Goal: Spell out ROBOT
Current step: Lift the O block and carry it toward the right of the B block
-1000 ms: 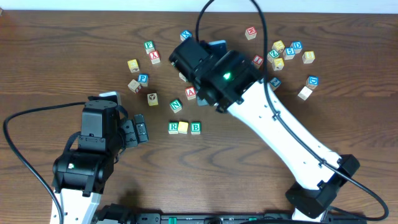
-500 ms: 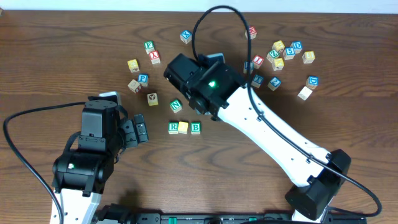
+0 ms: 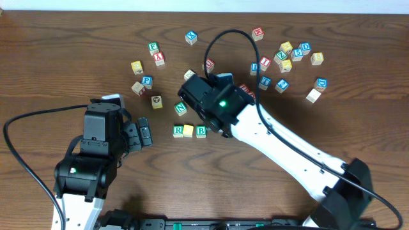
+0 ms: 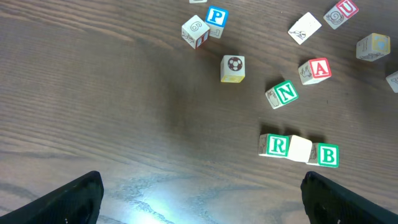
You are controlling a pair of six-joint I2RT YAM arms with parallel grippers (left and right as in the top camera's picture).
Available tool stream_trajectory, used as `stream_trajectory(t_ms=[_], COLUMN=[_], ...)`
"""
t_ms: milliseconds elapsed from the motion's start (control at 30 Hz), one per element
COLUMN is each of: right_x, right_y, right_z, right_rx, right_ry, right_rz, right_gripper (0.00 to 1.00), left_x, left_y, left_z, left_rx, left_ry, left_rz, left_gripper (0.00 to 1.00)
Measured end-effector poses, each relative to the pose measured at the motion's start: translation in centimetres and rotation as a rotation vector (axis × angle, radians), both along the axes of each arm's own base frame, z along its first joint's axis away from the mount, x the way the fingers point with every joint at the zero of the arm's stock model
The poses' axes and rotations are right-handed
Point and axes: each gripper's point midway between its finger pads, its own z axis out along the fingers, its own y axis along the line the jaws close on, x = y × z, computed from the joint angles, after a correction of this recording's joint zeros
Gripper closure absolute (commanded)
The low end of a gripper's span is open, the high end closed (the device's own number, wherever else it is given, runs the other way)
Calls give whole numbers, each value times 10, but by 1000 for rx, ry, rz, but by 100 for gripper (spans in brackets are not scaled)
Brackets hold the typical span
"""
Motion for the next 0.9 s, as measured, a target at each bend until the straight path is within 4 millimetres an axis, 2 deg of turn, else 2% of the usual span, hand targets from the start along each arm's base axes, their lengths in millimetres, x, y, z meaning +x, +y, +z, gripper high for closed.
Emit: stream_trajectory(t_ms=[200, 567, 900], right_x=[-12, -28, -28], right_y=[2, 1, 5], right_z=[-11, -68, -91], right_rx=[82, 135, 187], right_ry=[14, 78, 60], right_rz=[10, -34, -60], right_gripper=[99, 99, 99], left_x=[0, 0, 0], left_y=[0, 0, 0], left_z=[0, 0, 0], left_rx=[0, 0, 0], left_ry=[0, 0, 0], left_rz=[0, 0, 0], left_gripper=[0, 0, 0])
